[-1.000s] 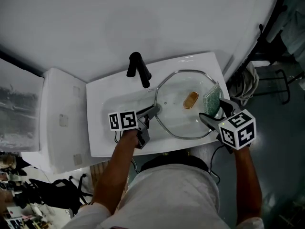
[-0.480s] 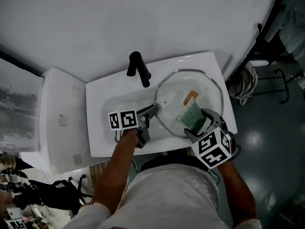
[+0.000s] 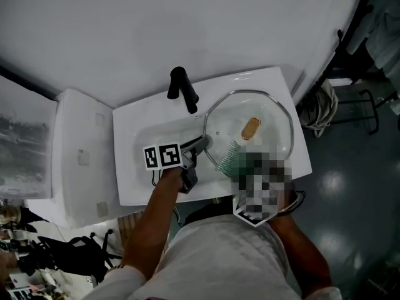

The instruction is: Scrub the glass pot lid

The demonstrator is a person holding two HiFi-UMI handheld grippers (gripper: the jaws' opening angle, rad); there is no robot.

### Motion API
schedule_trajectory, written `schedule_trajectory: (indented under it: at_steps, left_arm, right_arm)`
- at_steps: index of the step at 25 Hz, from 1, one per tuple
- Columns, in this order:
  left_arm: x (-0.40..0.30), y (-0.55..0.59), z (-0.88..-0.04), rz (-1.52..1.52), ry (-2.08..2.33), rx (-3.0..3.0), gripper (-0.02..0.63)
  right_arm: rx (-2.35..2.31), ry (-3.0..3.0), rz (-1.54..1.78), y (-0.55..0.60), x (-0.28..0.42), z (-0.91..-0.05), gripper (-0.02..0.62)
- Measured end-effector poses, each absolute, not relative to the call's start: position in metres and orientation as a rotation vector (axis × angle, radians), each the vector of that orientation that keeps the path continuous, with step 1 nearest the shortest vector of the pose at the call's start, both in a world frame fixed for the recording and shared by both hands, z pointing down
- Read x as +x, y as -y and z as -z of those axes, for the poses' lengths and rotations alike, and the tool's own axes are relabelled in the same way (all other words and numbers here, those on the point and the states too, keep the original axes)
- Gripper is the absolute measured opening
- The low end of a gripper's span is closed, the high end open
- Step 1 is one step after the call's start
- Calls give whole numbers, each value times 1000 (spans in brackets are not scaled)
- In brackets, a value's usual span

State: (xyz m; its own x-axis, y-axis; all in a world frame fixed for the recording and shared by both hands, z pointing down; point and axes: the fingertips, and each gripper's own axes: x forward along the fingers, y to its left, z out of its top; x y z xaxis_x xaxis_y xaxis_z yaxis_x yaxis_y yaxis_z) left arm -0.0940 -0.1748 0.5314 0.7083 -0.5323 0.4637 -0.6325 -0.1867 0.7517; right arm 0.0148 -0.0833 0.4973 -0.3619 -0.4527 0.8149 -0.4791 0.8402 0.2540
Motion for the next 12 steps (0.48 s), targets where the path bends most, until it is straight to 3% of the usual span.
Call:
schedule_trajectory:
  at_steps: [12]
  left_arm:
    - [-94, 175, -531, -118, 909, 1851, 100]
  right_arm:
    - [700, 1985, -46, 78, 25, -510, 348]
